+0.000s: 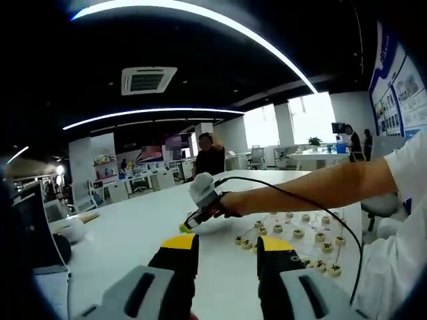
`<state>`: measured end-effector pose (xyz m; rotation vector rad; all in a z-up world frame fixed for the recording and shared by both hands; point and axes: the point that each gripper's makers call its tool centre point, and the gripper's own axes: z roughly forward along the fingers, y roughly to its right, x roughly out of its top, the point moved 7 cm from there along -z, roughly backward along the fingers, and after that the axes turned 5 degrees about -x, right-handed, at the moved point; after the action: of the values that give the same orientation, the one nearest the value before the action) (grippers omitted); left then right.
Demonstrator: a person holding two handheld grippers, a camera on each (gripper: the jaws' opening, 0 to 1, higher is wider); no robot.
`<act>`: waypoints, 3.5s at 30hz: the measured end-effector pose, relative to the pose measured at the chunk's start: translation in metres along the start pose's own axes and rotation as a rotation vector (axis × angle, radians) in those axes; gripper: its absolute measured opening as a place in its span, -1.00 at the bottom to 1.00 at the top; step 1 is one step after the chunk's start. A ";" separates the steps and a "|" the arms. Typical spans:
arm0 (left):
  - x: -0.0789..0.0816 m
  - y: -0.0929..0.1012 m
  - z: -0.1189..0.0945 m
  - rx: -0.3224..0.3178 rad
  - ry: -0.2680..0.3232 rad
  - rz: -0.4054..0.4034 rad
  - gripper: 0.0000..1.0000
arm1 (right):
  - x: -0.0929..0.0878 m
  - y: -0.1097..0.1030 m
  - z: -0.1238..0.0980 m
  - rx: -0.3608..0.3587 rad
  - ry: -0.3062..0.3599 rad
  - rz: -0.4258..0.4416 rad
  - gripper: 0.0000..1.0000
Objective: Pick up the chess pieces one by one and place each piece onto its starting position on the chessboard, setting the pieces on their correct points until all the chess pieces are arranged in the starting layout
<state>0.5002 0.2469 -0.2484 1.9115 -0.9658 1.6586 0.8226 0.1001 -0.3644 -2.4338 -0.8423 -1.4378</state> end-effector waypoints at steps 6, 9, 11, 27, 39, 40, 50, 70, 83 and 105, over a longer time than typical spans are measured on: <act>-0.003 -0.001 0.001 -0.002 -0.009 -0.005 -0.27 | 0.008 -0.003 -0.031 0.044 0.017 -0.033 -0.63; -0.002 0.000 0.002 -0.009 -0.007 -0.005 -0.27 | 0.013 0.001 -0.058 0.068 0.031 -0.052 -0.63; -0.002 0.003 0.003 -0.024 -0.007 -0.002 -0.27 | 0.010 0.002 -0.079 0.083 0.030 -0.072 -0.63; 0.002 0.032 0.018 -0.162 0.009 0.001 -0.27 | -0.059 0.038 -0.304 0.075 0.180 0.049 -0.63; 0.005 0.057 0.022 -0.297 0.033 0.017 -0.27 | -0.151 0.057 -0.414 -0.041 0.109 0.065 -0.63; 0.005 0.057 0.022 -0.300 0.034 0.018 -0.27 | -0.160 0.056 -0.418 -0.051 0.103 0.070 -0.63; 0.008 0.063 0.021 -0.331 0.059 0.009 -0.28 | -0.227 0.059 -0.435 -0.078 0.007 0.083 -0.63; 0.006 0.061 0.021 -0.327 0.052 0.012 -0.28 | -0.254 0.068 -0.414 -0.094 -0.055 0.120 -0.63; 0.006 0.061 0.021 -0.324 0.053 0.012 -0.28 | -0.247 0.067 -0.417 -0.084 -0.014 0.099 -0.26; 0.008 0.050 0.015 -0.285 0.065 0.000 -0.28 | -0.109 0.066 -0.346 -0.002 0.161 0.105 -0.25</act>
<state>0.4740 0.2016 -0.2498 1.6602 -1.1093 1.4825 0.5632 -0.1447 -0.2728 -2.2893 -0.6682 -1.5695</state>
